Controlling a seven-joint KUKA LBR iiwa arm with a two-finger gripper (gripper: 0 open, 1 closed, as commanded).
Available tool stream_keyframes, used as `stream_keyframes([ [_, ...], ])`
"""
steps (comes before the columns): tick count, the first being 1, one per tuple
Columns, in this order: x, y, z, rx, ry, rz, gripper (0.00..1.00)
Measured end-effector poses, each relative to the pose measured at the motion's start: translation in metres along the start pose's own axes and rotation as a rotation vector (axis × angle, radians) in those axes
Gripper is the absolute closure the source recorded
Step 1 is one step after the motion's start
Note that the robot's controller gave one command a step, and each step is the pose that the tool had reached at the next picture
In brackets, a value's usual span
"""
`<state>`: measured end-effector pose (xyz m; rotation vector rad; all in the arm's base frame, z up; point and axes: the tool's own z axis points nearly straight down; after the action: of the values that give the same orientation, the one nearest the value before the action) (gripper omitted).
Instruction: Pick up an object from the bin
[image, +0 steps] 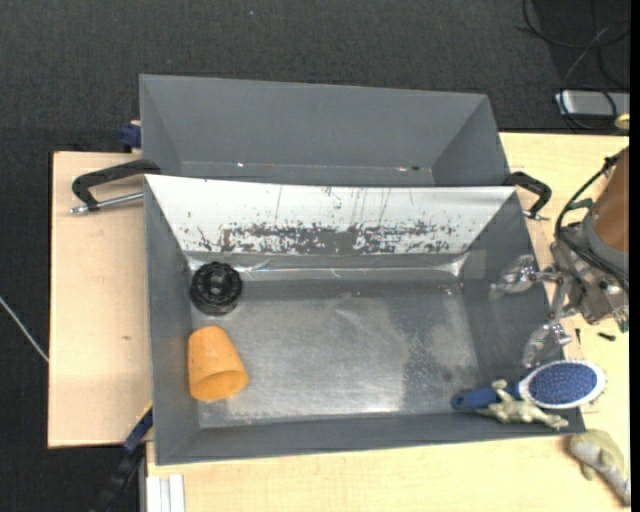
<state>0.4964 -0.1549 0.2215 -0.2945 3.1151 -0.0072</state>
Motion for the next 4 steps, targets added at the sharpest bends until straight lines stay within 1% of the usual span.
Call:
stream_keyframes([
  [1, -0.007, 0.026, 0.121, -0.005, -0.008, 0.004, 0.00],
  [2, -0.006, 0.030, 0.112, -0.013, -0.013, -0.299, 0.00],
  [3, -0.010, 0.035, 0.120, -0.026, -0.012, -0.514, 0.00],
  [4, -0.012, 0.026, 0.035, -0.001, -0.002, -0.602, 0.00],
])
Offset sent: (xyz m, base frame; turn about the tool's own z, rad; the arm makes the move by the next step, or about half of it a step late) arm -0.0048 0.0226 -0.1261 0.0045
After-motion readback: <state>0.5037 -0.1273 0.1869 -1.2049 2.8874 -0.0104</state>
